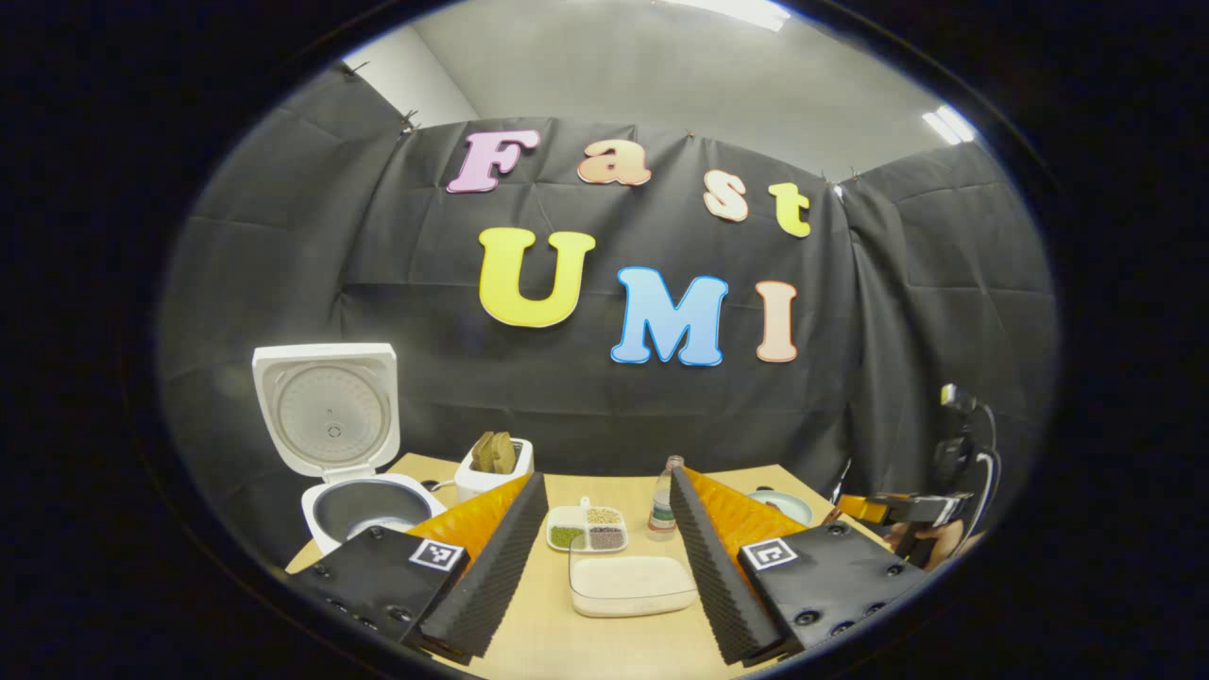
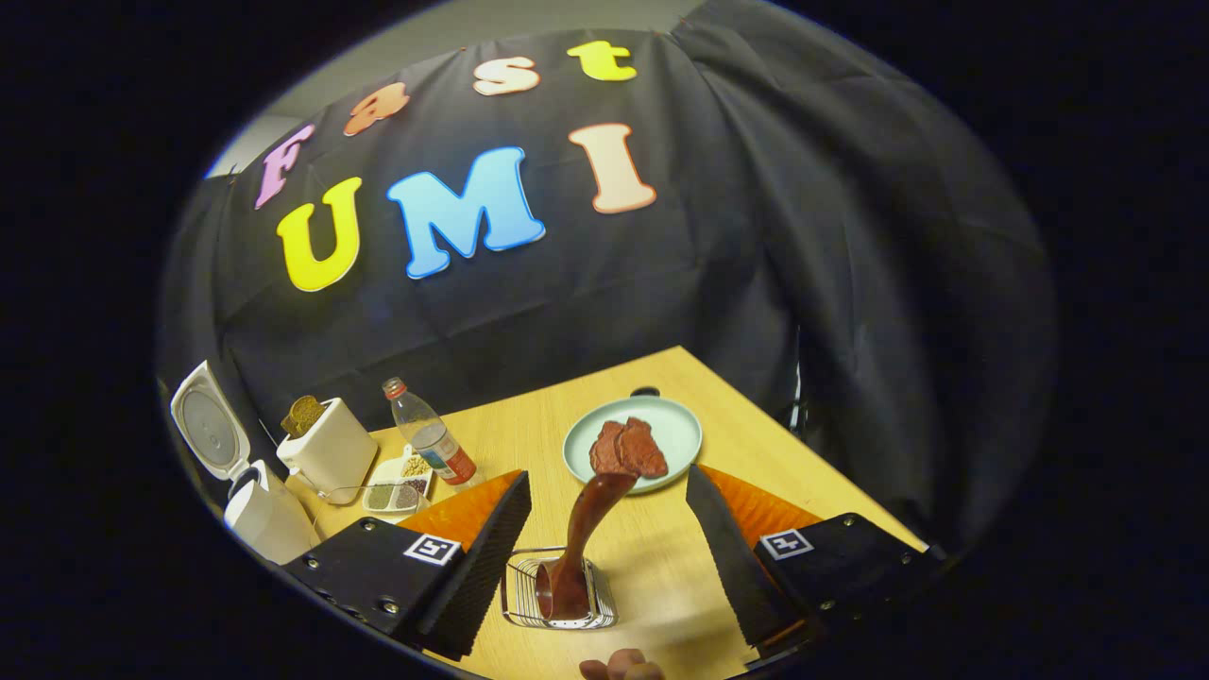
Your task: Close the left gripper, press the button to open the rice cooker; take a wooden spoon from the chopstick holder with the right hand, scoop a spoonful of rice and pour it into the rice cooker, then put the wooden spoon back into the chopstick holder.
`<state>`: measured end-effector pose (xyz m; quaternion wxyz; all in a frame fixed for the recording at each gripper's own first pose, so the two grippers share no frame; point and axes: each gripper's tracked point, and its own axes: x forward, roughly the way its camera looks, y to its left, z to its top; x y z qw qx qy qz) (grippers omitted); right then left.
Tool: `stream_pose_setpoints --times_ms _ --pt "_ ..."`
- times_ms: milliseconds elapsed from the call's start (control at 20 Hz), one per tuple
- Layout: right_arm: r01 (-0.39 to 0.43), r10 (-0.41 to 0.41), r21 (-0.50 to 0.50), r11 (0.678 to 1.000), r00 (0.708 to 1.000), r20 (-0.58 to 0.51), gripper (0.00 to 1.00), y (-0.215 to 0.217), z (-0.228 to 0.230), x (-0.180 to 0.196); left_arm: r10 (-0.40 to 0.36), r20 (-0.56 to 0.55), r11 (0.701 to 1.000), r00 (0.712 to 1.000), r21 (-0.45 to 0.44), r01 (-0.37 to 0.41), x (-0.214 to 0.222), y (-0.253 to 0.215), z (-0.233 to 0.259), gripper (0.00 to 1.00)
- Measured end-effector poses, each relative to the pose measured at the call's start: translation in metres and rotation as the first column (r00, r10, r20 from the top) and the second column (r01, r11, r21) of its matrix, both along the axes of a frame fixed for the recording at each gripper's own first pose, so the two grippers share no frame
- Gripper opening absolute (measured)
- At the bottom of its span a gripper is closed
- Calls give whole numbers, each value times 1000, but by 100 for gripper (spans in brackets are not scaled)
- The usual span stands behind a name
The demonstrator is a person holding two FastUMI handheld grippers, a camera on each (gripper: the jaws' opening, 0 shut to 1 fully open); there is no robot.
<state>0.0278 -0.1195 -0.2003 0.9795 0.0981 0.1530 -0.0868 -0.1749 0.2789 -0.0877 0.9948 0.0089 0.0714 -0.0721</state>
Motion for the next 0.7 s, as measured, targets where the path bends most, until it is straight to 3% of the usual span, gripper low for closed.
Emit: stream_pose_setpoints --times_ms 250,300,700 --pt "-59 70 -77 995 985 159 96 35 103 -9 24 0 999 1000 28 -24 5 13 0 94" --pt "-69 83 -86 994 981 174 99 43 115 -10 30 1 999 1000 33 -30 6 17 1 94" --pt "-197 218 -109 974 947 237 99 110 162 7 107 67 991 992 77 -112 27 51 19 92"
